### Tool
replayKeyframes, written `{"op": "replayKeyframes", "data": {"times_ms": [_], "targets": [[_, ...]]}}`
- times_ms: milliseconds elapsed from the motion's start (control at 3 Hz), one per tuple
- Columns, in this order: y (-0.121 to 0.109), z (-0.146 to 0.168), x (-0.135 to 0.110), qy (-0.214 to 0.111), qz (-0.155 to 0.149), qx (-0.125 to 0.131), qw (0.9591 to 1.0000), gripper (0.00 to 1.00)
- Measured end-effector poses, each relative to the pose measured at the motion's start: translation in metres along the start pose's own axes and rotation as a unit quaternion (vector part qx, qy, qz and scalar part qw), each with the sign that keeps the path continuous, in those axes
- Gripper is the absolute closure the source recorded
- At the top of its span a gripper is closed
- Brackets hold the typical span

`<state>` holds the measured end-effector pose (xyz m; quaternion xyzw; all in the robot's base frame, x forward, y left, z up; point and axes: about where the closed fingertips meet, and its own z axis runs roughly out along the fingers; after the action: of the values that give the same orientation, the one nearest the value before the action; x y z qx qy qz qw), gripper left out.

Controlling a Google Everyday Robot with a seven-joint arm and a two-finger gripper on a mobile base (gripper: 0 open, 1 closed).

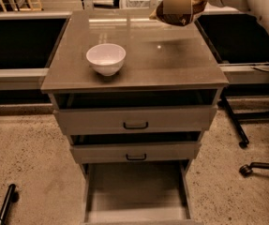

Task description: Pick brown chip bag from bottom drawer and place on counter

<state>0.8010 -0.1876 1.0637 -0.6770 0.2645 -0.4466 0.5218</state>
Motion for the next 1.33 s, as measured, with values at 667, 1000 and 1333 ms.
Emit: {"op": "replayKeyframes", "data": {"times_ms": [667,1000,1333], "targets": [[0.026,0.062,-0.014,-0.01,0.02,0.044,0.9988,1.0],[0.044,0.083,-0.032,-0.035,0.036,0.044,0.9978,0.87],[0.046,0.085,-0.035,-0.038,0.039,0.043,0.9976,0.64]]}}
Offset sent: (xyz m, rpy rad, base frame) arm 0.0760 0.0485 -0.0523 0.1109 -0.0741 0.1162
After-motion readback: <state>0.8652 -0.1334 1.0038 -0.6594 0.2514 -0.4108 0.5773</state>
